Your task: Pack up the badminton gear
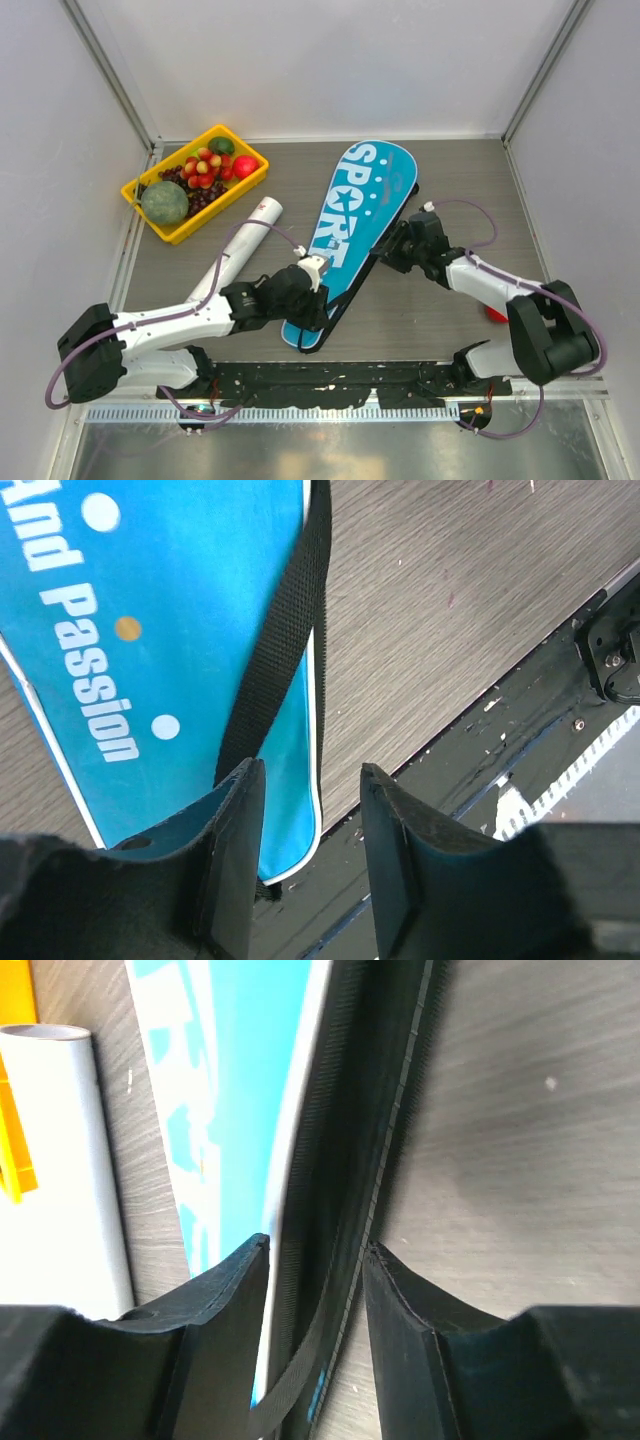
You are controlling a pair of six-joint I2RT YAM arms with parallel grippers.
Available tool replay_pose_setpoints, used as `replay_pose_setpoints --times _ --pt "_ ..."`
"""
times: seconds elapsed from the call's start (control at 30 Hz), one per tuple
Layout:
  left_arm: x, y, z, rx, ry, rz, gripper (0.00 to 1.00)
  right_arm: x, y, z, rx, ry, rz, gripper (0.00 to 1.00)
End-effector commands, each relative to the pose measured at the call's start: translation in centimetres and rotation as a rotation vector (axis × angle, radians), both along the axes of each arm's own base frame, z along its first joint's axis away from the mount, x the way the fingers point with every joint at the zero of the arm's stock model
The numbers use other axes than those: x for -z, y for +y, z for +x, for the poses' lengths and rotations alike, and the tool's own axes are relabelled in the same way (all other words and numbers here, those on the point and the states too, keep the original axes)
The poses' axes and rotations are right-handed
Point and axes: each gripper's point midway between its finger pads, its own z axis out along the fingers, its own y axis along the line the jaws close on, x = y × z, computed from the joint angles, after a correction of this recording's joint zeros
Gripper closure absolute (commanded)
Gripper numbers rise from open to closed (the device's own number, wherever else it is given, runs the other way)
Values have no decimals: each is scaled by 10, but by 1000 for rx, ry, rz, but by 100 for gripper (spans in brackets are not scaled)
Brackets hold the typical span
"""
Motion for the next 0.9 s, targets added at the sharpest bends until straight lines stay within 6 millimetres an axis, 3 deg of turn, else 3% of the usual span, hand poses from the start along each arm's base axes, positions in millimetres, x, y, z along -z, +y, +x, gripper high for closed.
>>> replay_pose_setpoints --times 0.0,0.1,0.17,0.3,0.43,0.6,0.87 --pt "-39 -13 10 -11 -61 -99 52 -9 -25 -15 36 -14 -103 50" --pt "-48 -6 18 -25 -97 -80 46 -31 -33 -2 52 -88 -116 43" --pt "-53 3 27 -49 -122 -55 41 -47 -37 14 70 -146 -138 32" --pt "-59 25 43 -102 -142 -2 30 -48 -45 40 81 -164 -156 14" --pt "-61 45 54 -147 -160 24 20 -33 -36 59 3 -132 -113 12" --pt "-64 68 67 -200 -170 37 18 -13 -19 71 -98 -114 -81 17" --pt "-53 85 79 -254 -141 23 20 14 6 52 -162 -86 17 32"
